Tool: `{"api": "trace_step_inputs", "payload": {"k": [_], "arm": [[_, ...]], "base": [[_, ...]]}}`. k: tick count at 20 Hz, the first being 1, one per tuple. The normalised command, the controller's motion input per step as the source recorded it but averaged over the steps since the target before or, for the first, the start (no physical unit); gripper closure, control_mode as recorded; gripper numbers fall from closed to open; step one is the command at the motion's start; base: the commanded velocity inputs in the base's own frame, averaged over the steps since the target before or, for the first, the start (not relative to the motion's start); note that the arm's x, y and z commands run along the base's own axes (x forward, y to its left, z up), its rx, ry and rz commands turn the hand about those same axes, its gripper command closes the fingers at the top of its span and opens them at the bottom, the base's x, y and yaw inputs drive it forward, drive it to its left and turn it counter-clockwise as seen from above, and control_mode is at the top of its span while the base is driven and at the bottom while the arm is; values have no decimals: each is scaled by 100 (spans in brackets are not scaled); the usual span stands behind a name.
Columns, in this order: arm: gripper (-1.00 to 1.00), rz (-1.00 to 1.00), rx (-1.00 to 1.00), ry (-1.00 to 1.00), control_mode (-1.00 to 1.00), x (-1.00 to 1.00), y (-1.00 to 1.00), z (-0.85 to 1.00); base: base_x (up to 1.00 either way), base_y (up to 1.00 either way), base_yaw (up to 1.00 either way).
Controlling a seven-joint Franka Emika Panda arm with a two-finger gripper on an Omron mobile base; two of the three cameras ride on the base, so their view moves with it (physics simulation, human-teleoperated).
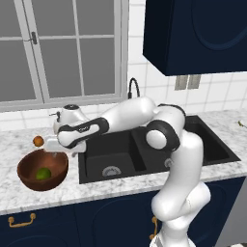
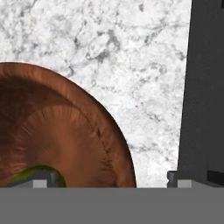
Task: Pick the lime from the sink and place it in the bowl. Then pick the bowl and place it in the microwave. Then close the microwave door and press the start button.
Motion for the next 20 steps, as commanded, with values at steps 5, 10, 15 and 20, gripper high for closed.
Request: {"api": "trace_step_inputs", "payload": {"k": [5,10,15,20], "arm": [[-100,2,0,6,-100,2,3,-32],[100,1,0,2,-100,0,1,-49],[100,0,0,6,-100,0,1,-62],[100,1,0,2,-100,-21,2,-5]], "base": [[0,0,0],[0,0,0],[0,0,0],[0,0,0]]}}
